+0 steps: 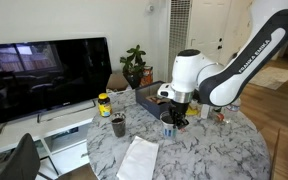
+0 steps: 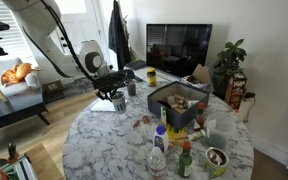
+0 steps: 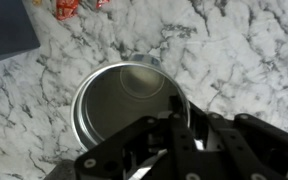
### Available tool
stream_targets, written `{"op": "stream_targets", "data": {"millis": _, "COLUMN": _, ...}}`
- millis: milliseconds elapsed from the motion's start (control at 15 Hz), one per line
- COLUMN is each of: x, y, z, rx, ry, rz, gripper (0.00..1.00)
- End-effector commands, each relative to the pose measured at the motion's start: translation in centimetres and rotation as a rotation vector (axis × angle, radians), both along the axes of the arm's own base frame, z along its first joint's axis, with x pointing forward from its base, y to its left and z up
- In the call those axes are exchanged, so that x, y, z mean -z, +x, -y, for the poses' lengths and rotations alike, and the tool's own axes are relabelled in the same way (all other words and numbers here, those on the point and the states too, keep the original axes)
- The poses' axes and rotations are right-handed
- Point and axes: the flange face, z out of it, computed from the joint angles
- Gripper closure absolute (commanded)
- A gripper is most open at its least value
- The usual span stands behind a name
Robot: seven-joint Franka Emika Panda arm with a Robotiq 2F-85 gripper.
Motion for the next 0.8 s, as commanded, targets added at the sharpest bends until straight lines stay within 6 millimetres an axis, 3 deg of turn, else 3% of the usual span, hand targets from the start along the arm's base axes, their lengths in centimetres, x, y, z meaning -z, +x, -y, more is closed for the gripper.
{"op": "stream_targets", "data": {"millis": 0, "x": 1.8, "y": 0.8, "z": -0.8, "rx": -0.018, "ry": -0.017, "rz": -0.005, "gripper": 0.98}}
{"op": "stream_targets", "data": {"millis": 733, "x": 5.2, "y": 1.9, "z": -1.3, "rx": -0.015, "ry": -0.019, "rz": -0.033, "gripper": 0.98}}
